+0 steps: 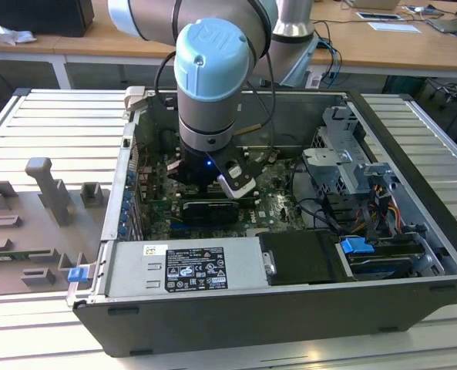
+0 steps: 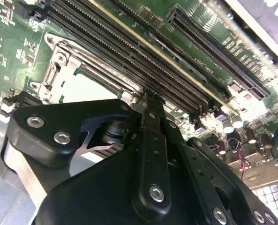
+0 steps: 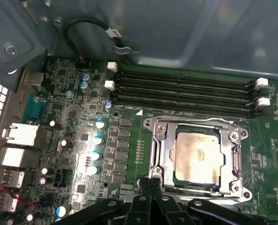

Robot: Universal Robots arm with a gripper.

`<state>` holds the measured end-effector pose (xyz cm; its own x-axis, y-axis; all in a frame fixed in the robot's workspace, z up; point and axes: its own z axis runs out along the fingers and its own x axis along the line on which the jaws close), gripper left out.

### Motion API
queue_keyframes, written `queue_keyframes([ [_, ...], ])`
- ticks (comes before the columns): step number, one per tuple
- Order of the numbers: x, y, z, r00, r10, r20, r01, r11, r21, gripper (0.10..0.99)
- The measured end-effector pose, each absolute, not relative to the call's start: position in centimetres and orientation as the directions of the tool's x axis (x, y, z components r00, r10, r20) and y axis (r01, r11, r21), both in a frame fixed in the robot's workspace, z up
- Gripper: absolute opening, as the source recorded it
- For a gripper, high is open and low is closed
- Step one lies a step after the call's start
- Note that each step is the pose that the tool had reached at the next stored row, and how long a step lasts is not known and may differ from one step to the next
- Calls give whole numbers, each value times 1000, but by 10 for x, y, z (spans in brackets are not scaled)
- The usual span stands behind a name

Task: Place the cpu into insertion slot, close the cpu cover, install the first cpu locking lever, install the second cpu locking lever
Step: 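Install the second cpu locking lever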

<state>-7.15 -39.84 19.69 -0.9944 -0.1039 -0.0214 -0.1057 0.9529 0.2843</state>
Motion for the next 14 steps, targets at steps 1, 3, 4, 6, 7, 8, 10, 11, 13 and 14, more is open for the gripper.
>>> queue_keyframes([
  [1, -72, -398, 197, -994, -104, -22, -106, 952, 289, 106],
  [3, -74, -398, 196, -994, -105, -23, -107, 948, 298, 106],
  [4, -76, -398, 195, -994, -106, -23, -108, 947, 302, 106],
  [6, -77, -398, 195, -994, -106, -23, -108, 947, 303, 106],
  [7, -77, -398, 195, -994, -106, -23, -108, 947, 303, 106],
  [8, -77, -398, 196, -994, -106, -23, -108, 947, 302, 106],
  [10, -77, -398, 199, -994, -106, -24, -108, 947, 302, 106],
  [11, -77, -398, 202, -994, -106, -23, -108, 947, 302, 106],
  [13, -77, -398, 204, -994, -106, -23, -108, 947, 302, 106],
  [14, -77, -398, 206, -994, -106, -23, -108, 947, 301, 106],
])
